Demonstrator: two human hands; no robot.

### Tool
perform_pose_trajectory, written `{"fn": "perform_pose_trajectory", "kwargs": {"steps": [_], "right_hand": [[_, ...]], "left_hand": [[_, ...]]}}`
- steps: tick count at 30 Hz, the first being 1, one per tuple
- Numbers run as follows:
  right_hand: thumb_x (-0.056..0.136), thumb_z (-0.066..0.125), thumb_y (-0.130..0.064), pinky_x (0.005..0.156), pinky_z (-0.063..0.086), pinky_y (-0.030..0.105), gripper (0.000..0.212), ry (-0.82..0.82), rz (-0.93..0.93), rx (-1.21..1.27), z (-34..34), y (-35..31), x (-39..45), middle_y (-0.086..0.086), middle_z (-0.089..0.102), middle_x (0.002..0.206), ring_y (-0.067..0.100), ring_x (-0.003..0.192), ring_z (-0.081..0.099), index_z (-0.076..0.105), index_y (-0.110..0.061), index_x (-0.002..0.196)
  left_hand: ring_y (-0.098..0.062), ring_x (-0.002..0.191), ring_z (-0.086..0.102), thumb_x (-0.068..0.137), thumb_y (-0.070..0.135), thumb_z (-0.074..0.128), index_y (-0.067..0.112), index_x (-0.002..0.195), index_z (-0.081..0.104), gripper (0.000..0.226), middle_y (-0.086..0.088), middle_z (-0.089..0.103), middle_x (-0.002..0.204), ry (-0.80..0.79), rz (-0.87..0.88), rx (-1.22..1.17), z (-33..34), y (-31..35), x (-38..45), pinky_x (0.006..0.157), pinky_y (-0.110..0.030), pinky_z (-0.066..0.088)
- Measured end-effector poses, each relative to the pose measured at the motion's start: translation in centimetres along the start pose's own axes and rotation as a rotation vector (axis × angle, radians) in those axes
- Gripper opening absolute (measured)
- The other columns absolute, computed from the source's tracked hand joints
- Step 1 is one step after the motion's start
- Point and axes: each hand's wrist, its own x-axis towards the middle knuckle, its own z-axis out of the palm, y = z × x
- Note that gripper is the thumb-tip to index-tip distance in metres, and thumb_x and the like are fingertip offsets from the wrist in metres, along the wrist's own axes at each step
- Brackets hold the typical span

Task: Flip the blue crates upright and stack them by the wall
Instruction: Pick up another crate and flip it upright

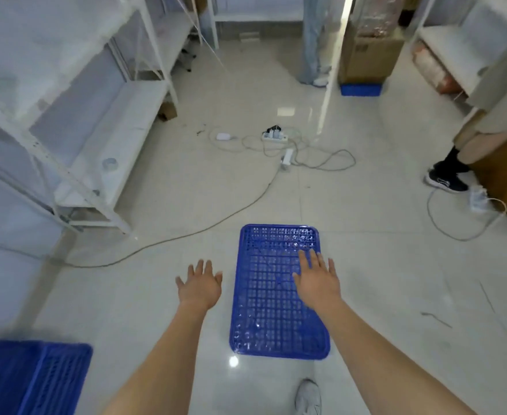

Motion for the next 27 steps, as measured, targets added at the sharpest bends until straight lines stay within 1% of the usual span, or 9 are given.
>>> {"fn": "perform_pose_trajectory", "kwargs": {"steps": [3,7,13,17,20,22,24,26,27], "right_hand": [[0.103,0.020,-0.044,0.122,-0.001,0.046,0.063,-0.044,0.061,0.011,2.9,5.4,2.7,0.010,-0.001,0.164,0.024,0.151,0.003,-0.003,-0.019,0.156],[0.102,0.018,-0.044,0.122,0.000,0.047,0.063,-0.091,0.129,0.001,7.8,9.7,6.9,0.010,0.001,0.164,0.025,0.151,0.003,-0.003,-0.019,0.156],[0.102,0.019,-0.046,0.122,0.004,0.047,0.063,-0.137,0.213,0.069,16.8,11.5,14.7,0.010,0.001,0.163,0.026,0.151,0.006,-0.002,-0.019,0.156],[0.102,0.027,-0.045,0.121,0.011,0.047,0.067,-0.156,0.301,0.170,24.5,12.6,21.5,0.015,0.003,0.162,0.029,0.149,0.012,0.001,-0.015,0.156],[0.101,0.033,-0.045,0.120,0.014,0.050,0.071,-0.161,0.355,0.219,30.1,13.3,26.4,0.016,0.002,0.162,0.032,0.149,0.014,0.000,-0.014,0.156],[0.101,0.035,-0.045,0.117,0.019,0.053,0.073,-0.192,0.432,0.290,34.0,13.6,29.4,0.014,0.000,0.163,0.032,0.147,0.019,0.000,-0.013,0.155],[0.101,0.033,-0.044,0.112,0.030,0.053,0.069,-0.203,0.517,0.364,37.5,13.9,31.3,0.016,0.007,0.161,0.034,0.143,0.026,0.008,-0.008,0.154],[0.102,0.034,-0.040,0.098,0.043,0.047,0.064,-0.171,0.604,0.482,40.3,14.2,31.8,0.025,0.030,0.150,0.039,0.131,0.041,0.020,0.001,0.148],[0.102,0.036,-0.041,0.090,0.045,0.044,0.064,-0.141,0.655,0.570,41.3,14.3,31.8,0.028,0.041,0.142,0.042,0.123,0.048,0.024,0.004,0.144]], "left_hand": [[-0.024,0.152,0.006,0.102,0.048,0.014,0.021,0.158,0.013,0.062,0.002,0.006,0.166,-0.063,0.024,0.013,3.8,4.4,3.2,0.120,-0.056,0.008],[-0.026,0.152,0.006,0.102,0.049,0.012,0.021,0.158,0.013,0.063,0.000,0.007,0.166,-0.127,0.017,0.051,9.2,6.2,8.5,0.120,-0.057,0.008],[-0.028,0.152,0.009,0.102,0.051,0.014,0.020,0.157,0.012,0.064,-0.003,0.010,0.166,-0.157,0.015,0.077,17.0,5.5,19.1,0.119,-0.057,0.011],[-0.030,0.150,0.015,0.102,0.051,0.019,0.020,0.158,0.004,0.066,-0.006,0.013,0.165,-0.174,-0.022,0.003,23.5,4.9,26.9,0.117,-0.058,0.014],[-0.034,0.148,0.019,0.100,0.055,0.025,0.019,0.157,-0.004,0.074,-0.011,0.013,0.164,-0.174,-0.084,-0.076,28.8,4.1,32.6,0.116,-0.059,0.018],[-0.040,0.144,0.024,0.098,0.058,0.033,0.016,0.156,-0.010,0.084,-0.016,0.014,0.162,-0.182,-0.136,-0.117,32.2,3.7,35.5,0.114,-0.058,0.024],[-0.045,0.138,0.028,0.094,0.059,0.045,0.015,0.155,-0.014,0.096,-0.020,0.011,0.160,-0.182,-0.188,-0.142,35.5,3.7,37.1,0.110,-0.057,0.031],[-0.046,0.131,0.034,0.090,0.058,0.054,0.014,0.155,-0.016,0.105,-0.023,0.011,0.157,-0.096,-0.201,-0.108,38.1,3.8,37.4,0.102,-0.056,0.040],[-0.046,0.128,0.036,0.088,0.058,0.056,0.015,0.155,-0.016,0.107,-0.023,0.013,0.157,-0.035,-0.198,-0.096,39.0,3.7,37.2,0.098,-0.056,0.043]]}}
